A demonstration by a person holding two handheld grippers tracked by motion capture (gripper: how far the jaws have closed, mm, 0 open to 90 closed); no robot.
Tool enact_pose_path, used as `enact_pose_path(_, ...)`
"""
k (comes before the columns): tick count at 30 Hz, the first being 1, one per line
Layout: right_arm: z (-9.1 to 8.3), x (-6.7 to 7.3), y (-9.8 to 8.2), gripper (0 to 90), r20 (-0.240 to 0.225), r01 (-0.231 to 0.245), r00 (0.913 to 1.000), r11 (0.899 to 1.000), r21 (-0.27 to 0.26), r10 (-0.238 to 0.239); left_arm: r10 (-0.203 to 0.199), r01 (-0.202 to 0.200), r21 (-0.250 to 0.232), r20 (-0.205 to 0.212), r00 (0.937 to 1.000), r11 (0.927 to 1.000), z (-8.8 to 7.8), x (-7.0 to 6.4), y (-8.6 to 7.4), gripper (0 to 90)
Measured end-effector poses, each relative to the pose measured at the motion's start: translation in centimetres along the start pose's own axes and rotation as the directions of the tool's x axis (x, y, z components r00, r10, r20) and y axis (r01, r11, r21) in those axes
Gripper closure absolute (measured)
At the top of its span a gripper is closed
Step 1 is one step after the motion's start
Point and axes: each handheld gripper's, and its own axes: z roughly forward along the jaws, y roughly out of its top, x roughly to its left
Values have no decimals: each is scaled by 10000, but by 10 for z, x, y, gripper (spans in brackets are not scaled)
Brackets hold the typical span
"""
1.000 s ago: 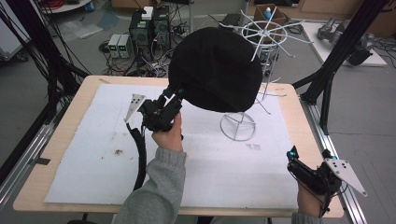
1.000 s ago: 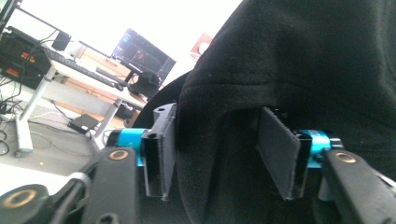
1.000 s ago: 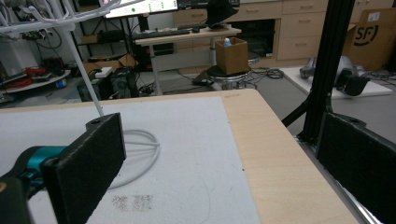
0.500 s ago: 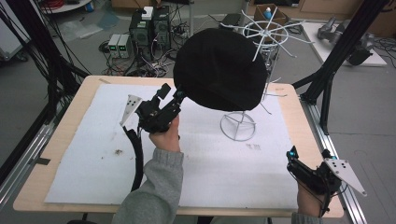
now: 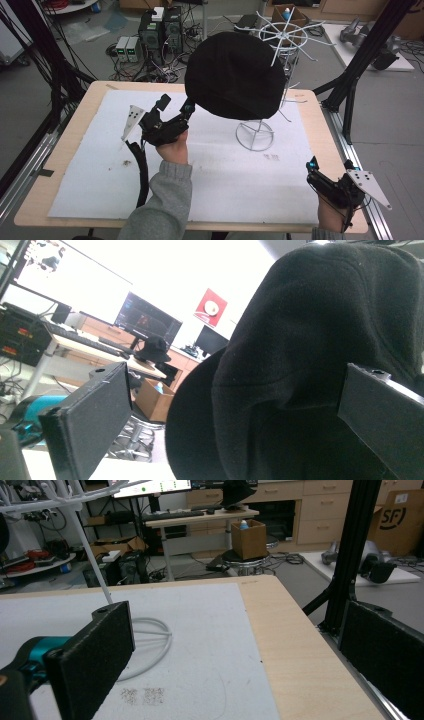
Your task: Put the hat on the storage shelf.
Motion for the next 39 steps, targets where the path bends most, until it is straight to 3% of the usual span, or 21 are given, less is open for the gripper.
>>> enact_pose_path(6, 0, 1, 0, 7, -9, -23, 10000, 10000, 1, 23, 467, -467, 71, -1, 9989, 9989, -5, 2, 2, 17)
enact_pose_path(13, 1, 2, -1, 7, -29, 8, 10000, 10000, 27, -8, 677, -675, 149, -140, 9976, 9976, -10, 7, 2, 17)
enact_pose_path(16, 2, 2, -1, 7, -14, 35, 10000, 10000, 23, -35, 1044, -1041, 209, -174, 9944, 9944, -15, 10, 5, 17)
enact_pose_path(22, 3, 4, -1, 7, -75, 59, 10000, 10000, 65, -59, 1176, -1171, 232, -210, 9928, 9928, -23, 17, 9, 17)
enact_pose_path(31, 7, 8, -1, 7, -214, 127, 9997, 9999, 90, -125, 1701, -1680, 469, -453, 9844, 9847, -36, 29, 11, 17)
enact_pose_path(32, 8, 9, -1, 7, -253, 144, 9996, 9998, 123, -141, 1917, -1893, 491, -500, 9802, 9807, -39, 30, 12, 17)
enact_pose_path(33, 9, 10, -1, 7, -260, 145, 9996, 9998, 116, -142, 1917, -1893, 491, -500, 9802, 9807, -39, 30, 12, 17)
enact_pose_path(34, 10, 10, -1, 7, -261, 132, 9996, 9999, 108, -129, 2158, -2126, 585, -539, 9750, 9754, -40, 31, 12, 17)
enact_pose_path(39, 11, 12, -1, 7, -328, 145, 9994, 9998, 158, -139, 2367, -2326, 721, -533, 9701, 9699, -45, 34, 13, 17)
